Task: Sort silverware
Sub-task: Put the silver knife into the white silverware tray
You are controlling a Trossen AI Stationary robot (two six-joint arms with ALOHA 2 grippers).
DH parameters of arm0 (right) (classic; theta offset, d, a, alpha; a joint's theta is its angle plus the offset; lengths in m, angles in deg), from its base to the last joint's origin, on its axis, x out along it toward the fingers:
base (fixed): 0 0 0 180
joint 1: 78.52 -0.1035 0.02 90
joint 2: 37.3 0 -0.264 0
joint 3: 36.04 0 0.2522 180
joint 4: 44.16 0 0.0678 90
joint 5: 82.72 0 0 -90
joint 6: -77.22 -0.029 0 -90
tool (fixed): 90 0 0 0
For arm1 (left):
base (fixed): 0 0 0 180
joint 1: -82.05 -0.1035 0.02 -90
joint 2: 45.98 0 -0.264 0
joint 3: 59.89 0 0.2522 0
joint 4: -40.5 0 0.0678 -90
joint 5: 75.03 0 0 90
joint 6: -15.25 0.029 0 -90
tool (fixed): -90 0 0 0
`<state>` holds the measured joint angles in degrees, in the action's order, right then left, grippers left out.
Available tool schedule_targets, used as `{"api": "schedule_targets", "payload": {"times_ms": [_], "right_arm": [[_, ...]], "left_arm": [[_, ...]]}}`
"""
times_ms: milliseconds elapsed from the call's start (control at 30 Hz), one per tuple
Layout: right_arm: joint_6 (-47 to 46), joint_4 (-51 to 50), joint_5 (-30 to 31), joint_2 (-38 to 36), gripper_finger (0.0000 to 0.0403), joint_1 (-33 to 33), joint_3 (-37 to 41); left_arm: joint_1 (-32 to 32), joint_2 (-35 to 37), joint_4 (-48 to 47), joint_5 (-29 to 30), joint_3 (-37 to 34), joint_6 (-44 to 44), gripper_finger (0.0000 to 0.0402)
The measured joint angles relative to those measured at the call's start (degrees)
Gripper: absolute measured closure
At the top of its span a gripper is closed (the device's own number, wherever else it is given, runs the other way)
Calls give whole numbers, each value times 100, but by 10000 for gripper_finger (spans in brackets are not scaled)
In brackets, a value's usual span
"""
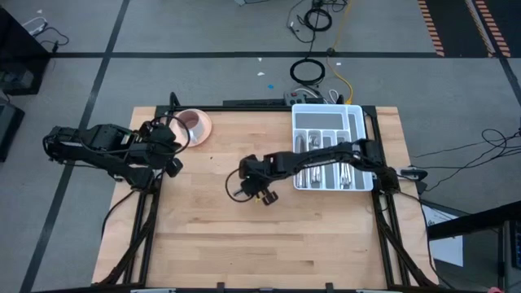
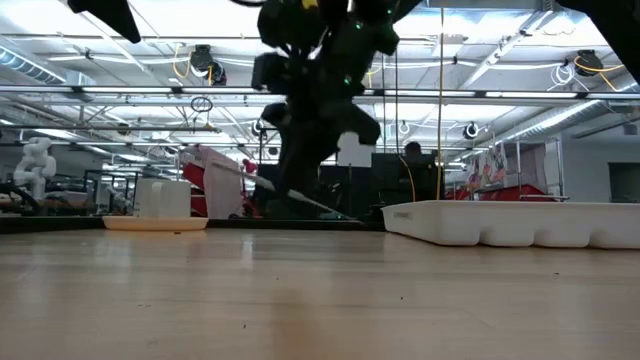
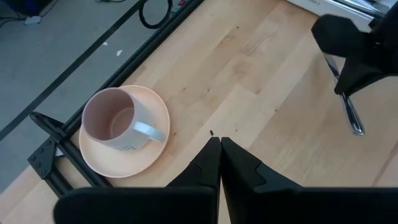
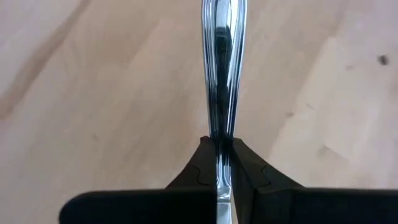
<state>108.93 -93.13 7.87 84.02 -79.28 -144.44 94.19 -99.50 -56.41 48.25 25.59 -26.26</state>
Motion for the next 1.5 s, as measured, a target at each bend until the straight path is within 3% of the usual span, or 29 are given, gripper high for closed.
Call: {"api": "schedule_targets", "payload": {"times_ms": [200,400,533,767,900,1067,1300,1500], "right_arm": [[588,-923,527,-44,403,51,-702],[1559,-2888,1185,-70,403,40,-1369],[2002,-4107,1787,-95,403,43,-1431],[2120,-5416,2051,-136,403,77,-1428],[2323,-5422,2026,-547,403,77,-1075],[2772,-5026,2046,-1559,403,68,-10],[4542,-3284,2030,-3003,402,109,2010],[4818,-2534,2049,-3213,402,273,3094]], "left_arm": [[-1,0,-20,0,0,-2,388],[0,0,-21,0,0,-4,388],[0,0,-20,0,0,-7,388],[0,0,-11,0,0,-113,388],[0,0,-13,-2,0,-248,388],[0,2,-8,0,0,-317,388],[-1,2,59,164,0,-484,388],[-2,0,103,245,0,-619,388]]}}
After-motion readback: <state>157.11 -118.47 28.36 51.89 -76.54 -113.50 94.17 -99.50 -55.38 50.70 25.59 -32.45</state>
